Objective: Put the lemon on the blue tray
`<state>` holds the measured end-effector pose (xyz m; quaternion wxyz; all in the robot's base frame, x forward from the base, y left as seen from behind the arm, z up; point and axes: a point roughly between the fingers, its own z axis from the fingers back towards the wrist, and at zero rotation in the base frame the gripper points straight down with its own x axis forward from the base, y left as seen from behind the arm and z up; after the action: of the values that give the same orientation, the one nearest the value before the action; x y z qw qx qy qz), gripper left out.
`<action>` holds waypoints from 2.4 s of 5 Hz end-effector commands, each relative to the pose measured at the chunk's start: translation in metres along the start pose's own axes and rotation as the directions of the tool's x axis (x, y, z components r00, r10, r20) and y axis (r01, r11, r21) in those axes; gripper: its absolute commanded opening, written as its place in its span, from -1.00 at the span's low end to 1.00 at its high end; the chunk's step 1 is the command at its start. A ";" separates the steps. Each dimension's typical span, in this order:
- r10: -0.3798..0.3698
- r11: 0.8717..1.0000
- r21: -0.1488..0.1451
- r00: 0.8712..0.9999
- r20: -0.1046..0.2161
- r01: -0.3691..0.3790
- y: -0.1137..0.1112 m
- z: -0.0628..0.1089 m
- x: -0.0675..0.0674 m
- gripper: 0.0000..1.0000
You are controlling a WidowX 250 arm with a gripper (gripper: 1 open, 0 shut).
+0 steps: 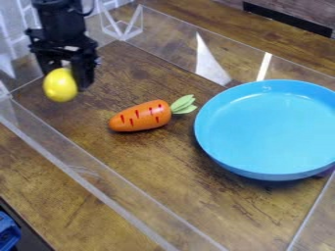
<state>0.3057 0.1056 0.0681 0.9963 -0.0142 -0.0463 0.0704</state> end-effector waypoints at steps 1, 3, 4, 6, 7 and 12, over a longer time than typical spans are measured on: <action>-0.074 0.997 0.027 0.993 0.092 0.071 -0.005 0.035 0.016 -1.00; -0.226 0.974 0.024 0.966 0.128 0.224 -0.038 0.067 0.028 -1.00; -0.300 0.954 0.018 0.943 0.141 0.301 -0.069 0.079 0.030 -1.00; -0.403 0.913 -0.003 0.903 0.148 0.408 -0.138 0.092 0.012 -1.00; -0.420 0.905 -0.008 0.895 0.148 0.426 -0.173 0.081 0.003 -1.00; -0.690 0.712 -0.053 0.711 0.137 0.700 -0.247 0.074 0.001 -1.00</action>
<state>0.3342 -0.1276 0.1289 0.9509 -0.0395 -0.0707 -0.2989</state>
